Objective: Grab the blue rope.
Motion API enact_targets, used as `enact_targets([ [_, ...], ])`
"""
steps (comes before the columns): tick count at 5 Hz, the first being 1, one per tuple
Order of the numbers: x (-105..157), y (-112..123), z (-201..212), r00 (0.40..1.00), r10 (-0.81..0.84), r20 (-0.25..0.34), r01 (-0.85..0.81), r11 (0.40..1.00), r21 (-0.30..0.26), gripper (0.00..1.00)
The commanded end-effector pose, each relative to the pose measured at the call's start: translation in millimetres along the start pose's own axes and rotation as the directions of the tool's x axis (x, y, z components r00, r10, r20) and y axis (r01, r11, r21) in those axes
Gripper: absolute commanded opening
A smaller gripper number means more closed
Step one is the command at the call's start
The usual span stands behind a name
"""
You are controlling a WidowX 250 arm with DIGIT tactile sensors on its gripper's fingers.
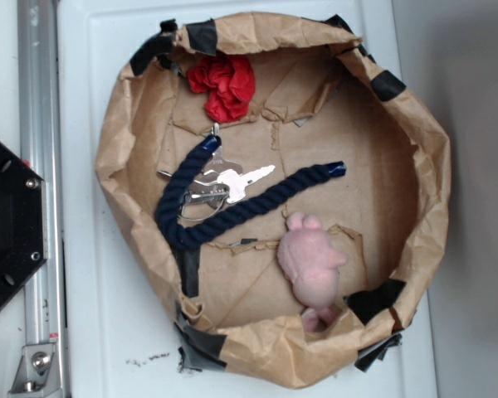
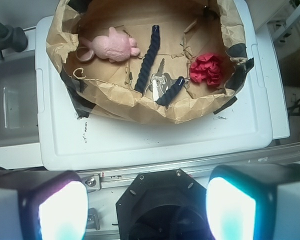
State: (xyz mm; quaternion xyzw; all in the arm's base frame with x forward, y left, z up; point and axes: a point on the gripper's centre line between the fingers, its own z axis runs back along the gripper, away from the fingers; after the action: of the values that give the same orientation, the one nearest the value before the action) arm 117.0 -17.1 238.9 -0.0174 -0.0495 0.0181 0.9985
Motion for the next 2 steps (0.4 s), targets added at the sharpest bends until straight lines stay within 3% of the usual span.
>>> enact_targets([
  [1, 0, 0, 0, 1.0, 0.0, 0.0, 0.0, 1.0, 0.0, 1.0],
  [2, 43, 3, -37, 0.998, 0.056, -0.001, -0.056, 0.998, -0.02, 1.0],
])
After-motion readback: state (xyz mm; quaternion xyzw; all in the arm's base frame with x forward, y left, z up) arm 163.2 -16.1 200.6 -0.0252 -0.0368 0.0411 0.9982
